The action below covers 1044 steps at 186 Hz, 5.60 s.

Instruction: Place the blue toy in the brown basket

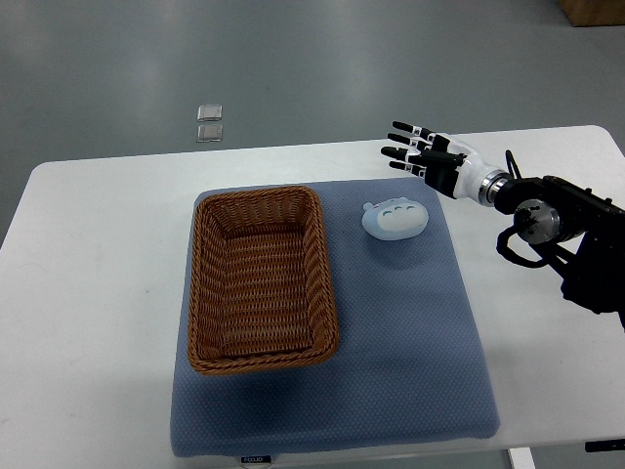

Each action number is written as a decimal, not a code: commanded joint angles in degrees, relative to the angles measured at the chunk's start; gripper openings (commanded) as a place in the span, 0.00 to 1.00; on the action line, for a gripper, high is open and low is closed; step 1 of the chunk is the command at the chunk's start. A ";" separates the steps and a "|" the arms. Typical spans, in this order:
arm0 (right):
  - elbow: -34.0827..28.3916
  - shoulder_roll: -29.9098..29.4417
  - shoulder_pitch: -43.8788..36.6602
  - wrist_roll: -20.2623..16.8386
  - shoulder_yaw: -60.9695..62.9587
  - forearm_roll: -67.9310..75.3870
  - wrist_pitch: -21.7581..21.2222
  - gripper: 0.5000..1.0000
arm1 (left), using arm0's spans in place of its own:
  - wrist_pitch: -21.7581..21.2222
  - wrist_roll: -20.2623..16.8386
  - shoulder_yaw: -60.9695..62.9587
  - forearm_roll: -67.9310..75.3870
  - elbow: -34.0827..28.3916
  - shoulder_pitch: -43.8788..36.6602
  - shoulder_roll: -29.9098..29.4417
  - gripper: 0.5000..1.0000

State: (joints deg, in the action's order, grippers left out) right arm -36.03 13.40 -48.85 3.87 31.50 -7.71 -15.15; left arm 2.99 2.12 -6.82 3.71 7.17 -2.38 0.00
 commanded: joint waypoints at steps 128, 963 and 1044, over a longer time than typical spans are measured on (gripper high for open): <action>-2.46 1.89 -3.01 4.13 -0.92 -22.16 -2.78 0.83 | -0.09 -0.01 0.05 -0.11 0.12 0.00 0.00 1.00; -9.76 -6.72 -10.30 12.93 -12.79 -46.27 1.18 0.79 | -0.09 -0.01 0.14 -0.11 -0.05 0.00 0.00 1.00; -6.07 -3.64 2.62 0.18 4.97 -7.77 0.30 0.83 | -0.09 -0.01 0.14 -0.02 -0.05 0.00 0.00 1.00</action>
State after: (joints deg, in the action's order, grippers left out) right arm -43.28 9.61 -49.64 6.30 32.60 -25.77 -14.69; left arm 2.90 2.11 -6.68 3.64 7.11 -2.37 0.00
